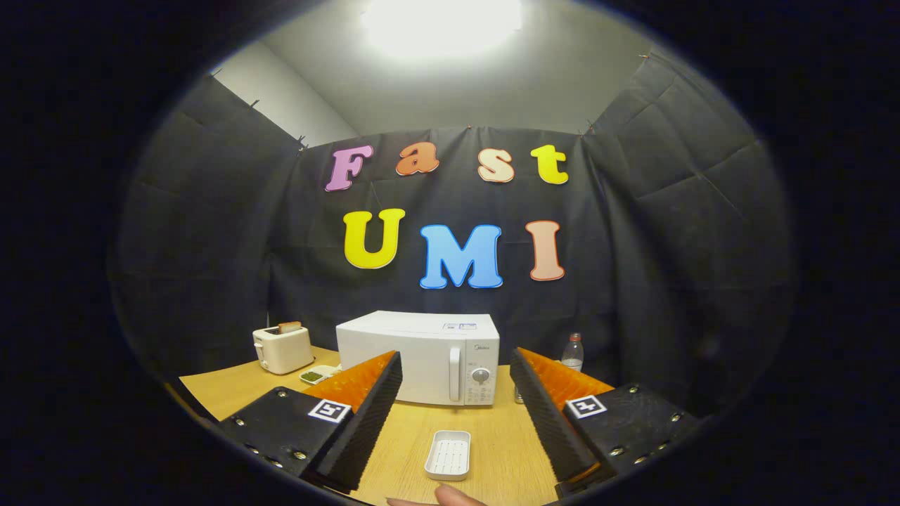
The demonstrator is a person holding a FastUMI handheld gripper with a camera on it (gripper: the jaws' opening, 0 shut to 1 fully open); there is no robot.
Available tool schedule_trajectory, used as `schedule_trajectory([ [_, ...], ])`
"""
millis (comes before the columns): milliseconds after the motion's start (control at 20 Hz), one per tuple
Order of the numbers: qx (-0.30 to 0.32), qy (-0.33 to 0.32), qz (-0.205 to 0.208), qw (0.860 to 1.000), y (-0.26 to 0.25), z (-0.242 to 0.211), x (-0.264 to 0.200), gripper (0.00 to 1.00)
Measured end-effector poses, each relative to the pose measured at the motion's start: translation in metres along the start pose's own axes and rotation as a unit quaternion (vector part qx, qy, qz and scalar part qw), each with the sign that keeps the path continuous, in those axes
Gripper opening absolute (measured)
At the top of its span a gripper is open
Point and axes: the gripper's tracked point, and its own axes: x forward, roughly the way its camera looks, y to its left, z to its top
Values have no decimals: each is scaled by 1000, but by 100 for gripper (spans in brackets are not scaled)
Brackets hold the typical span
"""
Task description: Open the microwave, put the food inside, and close the microwave door.
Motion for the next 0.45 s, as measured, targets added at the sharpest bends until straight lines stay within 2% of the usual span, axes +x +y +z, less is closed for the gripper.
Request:
schedule_trajectory([
  [200,16,11,28,999,13,-5,-3,98],
  [450,0,19,23,1000,10,-9,1,98],
])
